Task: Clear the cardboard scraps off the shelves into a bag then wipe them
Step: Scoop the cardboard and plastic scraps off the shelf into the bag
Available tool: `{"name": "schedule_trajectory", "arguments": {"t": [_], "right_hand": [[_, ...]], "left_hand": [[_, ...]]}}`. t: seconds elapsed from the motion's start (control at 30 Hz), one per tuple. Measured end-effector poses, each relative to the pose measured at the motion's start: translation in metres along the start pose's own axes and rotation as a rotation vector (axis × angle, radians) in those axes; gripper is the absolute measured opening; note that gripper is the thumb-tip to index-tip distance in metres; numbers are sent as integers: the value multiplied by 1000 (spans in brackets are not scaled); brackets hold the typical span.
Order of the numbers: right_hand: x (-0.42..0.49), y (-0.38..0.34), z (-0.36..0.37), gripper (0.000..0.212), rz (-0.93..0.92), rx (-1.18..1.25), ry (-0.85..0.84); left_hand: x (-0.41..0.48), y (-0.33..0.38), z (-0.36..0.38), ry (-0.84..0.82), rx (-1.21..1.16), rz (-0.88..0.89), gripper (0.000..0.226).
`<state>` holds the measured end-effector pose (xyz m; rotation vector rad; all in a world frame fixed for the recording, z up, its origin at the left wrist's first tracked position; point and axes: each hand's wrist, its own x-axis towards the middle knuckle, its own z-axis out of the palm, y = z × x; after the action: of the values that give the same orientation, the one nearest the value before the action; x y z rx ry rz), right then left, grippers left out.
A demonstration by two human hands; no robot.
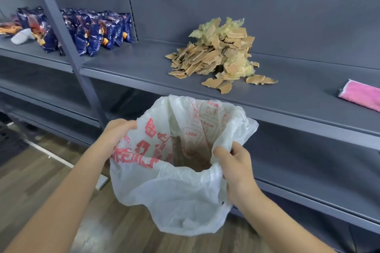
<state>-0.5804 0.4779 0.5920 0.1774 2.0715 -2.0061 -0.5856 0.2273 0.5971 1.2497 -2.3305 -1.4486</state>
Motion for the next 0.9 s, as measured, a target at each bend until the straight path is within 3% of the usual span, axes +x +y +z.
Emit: {"name": "schedule_trajectory", "arguments": {"t": [0.1, 0.17, 0.3, 0.37, 0.47, 0.6, 0.73, 0.8, 0.9], "right_hand": [[-5, 6, 21, 25, -34, 76, 17], [-8, 10, 32, 30, -52, 122, 37], [-10, 18, 46, 32, -65, 152, 42], [-9, 18, 50, 32, -71, 161, -10], [0, 16, 49, 34, -86, 142, -100], [16, 1, 35, 30, -77, 39, -339], [46, -35, -10, 27, -8, -321, -788], [70, -58, -35, 27, -156, -608, -860], [115, -97, -57, 28, -537, -704, -617]], "left_hand": [[-19, -23, -24, 267, -173, 164, 8], [-51, -33, -30, 334, -348, 163, 7], [-105, -41, -1, 80, -619, -134, 25], [-112, -39, 14, -31, -641, -99, 23], [-105, -33, 28, 20, -673, -78, 25], [-100, -12, 44, 234, -836, -147, 23], [-100, -1, 60, 472, -922, -191, 28], [-101, 0, 67, 534, -925, -178, 28], [-105, -3, 79, 599, -916, -170, 25]]}}
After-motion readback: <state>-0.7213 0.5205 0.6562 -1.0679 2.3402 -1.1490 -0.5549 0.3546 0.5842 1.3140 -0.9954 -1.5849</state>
